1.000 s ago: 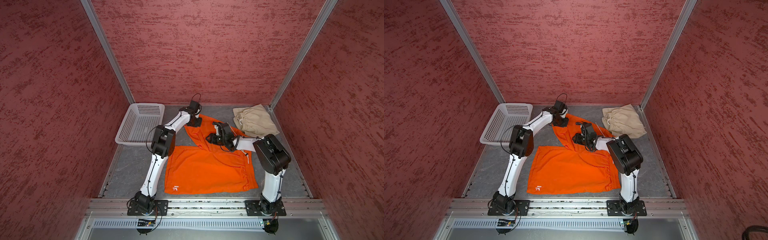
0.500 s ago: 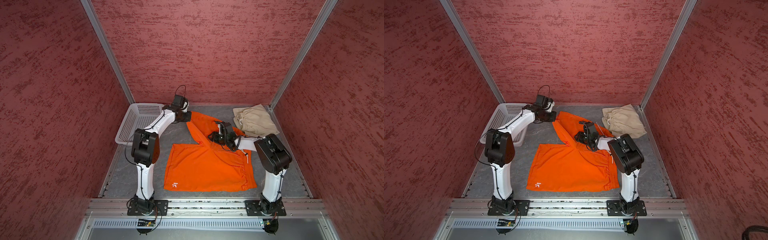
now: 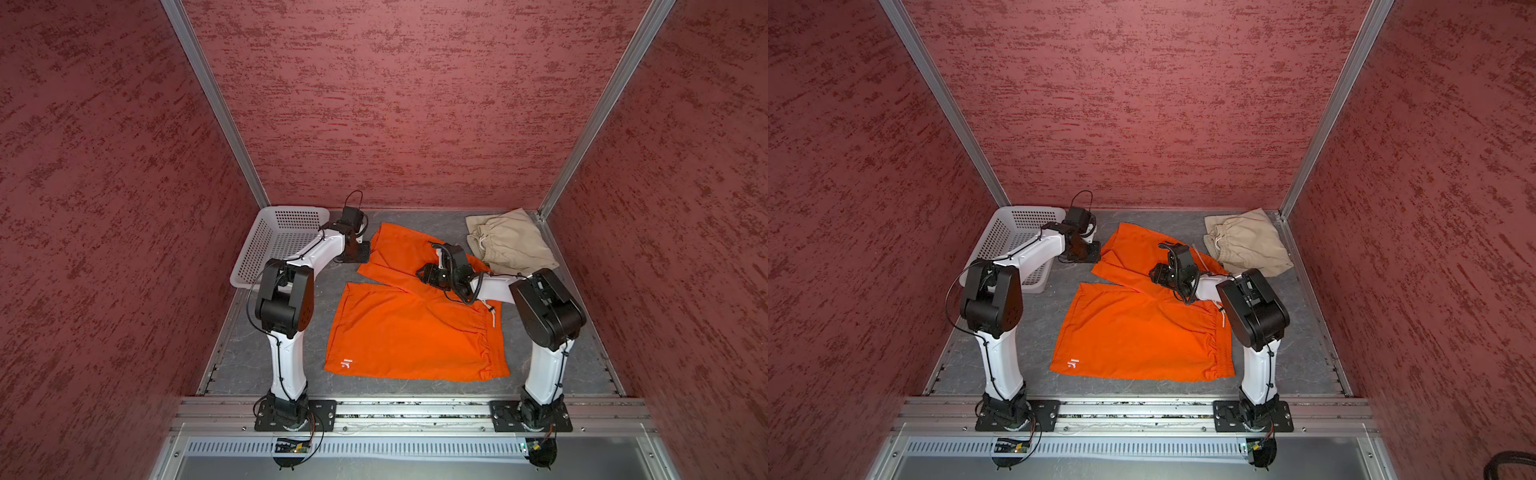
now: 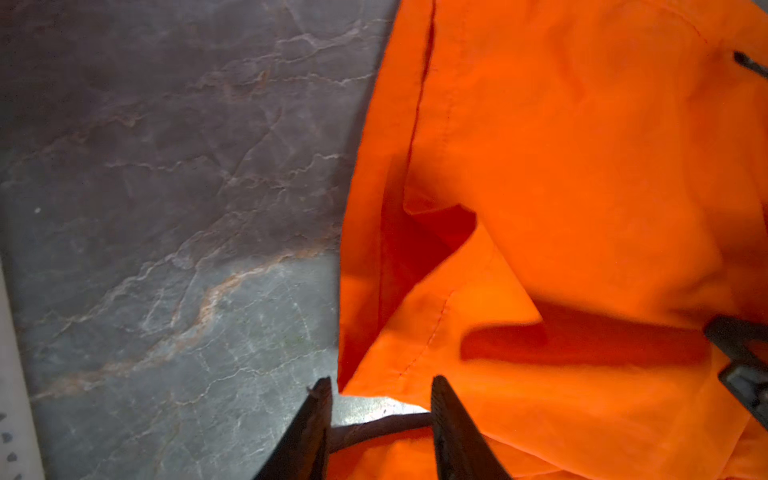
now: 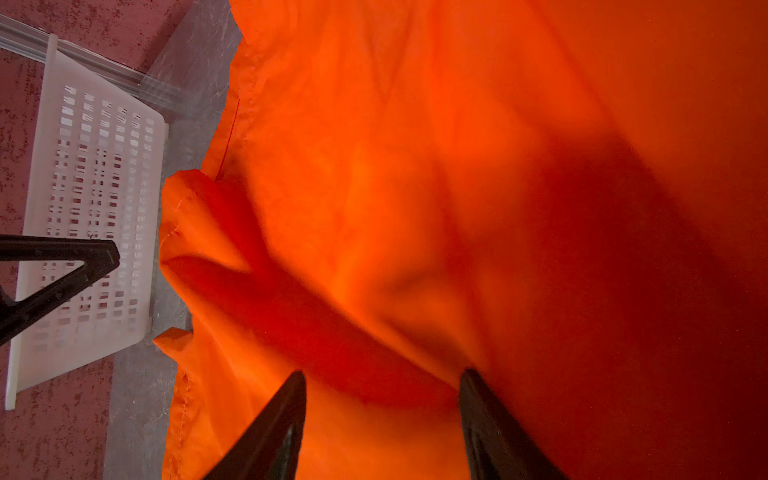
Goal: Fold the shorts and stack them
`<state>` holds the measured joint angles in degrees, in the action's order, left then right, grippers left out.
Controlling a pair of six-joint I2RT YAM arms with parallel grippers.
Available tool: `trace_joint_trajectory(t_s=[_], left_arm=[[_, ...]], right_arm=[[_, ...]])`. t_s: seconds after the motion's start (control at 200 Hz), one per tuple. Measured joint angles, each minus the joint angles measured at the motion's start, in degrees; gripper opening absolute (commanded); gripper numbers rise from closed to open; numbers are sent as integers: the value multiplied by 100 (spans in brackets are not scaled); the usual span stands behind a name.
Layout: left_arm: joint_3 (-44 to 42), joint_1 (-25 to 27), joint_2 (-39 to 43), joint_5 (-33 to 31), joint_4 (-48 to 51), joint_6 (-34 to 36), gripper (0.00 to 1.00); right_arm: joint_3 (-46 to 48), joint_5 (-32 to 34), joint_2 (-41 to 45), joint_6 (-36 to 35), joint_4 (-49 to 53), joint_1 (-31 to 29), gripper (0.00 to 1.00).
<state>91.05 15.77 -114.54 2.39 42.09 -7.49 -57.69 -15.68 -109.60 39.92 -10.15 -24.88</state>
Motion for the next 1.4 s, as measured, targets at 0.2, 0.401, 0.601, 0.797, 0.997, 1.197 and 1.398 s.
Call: trace_joint_trajectory(t_s=[0.2,0.401,0.601,0.797,0.997,1.197,1.398], left_arm=[[-11,105,516,-118,9,-90,41],[-50,629,772,175,-385,-372,33],[-48,960,-13,374,-529,-573,28],[-365,887,-149,345,-542,-634,33],[-756,638,181,328,-686,-723,34],[-942,382,367,354,-898,-804,33],[-1058,271,339,398,-1047,-876,28]], right_arm=[[105,101,1113,-356,304,22,54],[321,98,1611,-474,234,24,52],[98,68,890,-608,330,24,51],[-745,-79,-37,-713,289,26,51],[-1545,-352,-785,-739,55,24,50],[-2124,-671,-1394,-739,-219,24,51],[-2688,-892,-1928,-730,-310,24,50]])
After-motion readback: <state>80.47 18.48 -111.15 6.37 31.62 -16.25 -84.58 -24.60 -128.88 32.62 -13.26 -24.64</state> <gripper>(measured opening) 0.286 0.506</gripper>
